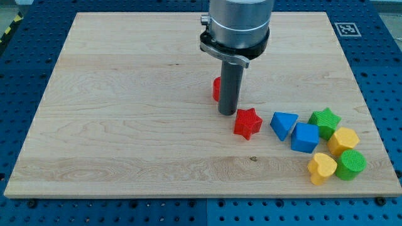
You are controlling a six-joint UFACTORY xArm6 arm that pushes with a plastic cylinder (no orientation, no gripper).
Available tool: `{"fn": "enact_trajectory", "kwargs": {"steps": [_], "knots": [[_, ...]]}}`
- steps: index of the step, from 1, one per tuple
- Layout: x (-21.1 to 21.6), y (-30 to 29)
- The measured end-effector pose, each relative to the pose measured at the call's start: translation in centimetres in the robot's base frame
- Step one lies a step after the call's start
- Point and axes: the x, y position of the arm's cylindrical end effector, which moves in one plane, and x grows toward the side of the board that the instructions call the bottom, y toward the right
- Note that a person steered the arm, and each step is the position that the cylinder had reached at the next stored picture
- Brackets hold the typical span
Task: Keep the red star vertically below the red circle
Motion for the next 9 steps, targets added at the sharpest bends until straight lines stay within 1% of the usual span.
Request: {"fn": "enact_trajectory", "kwargs": {"steps": [1, 2, 3, 4, 5, 6, 7, 8, 9], "knots": [[-3.9, 0.3], [-3.3, 3.1], [-1.1, 3.6], [0.4, 2.6], [0.1, 1.0], [-3.2, 3.4], [-0.3, 5.7], [1.0, 6.5], [2.5, 4.4]]}}
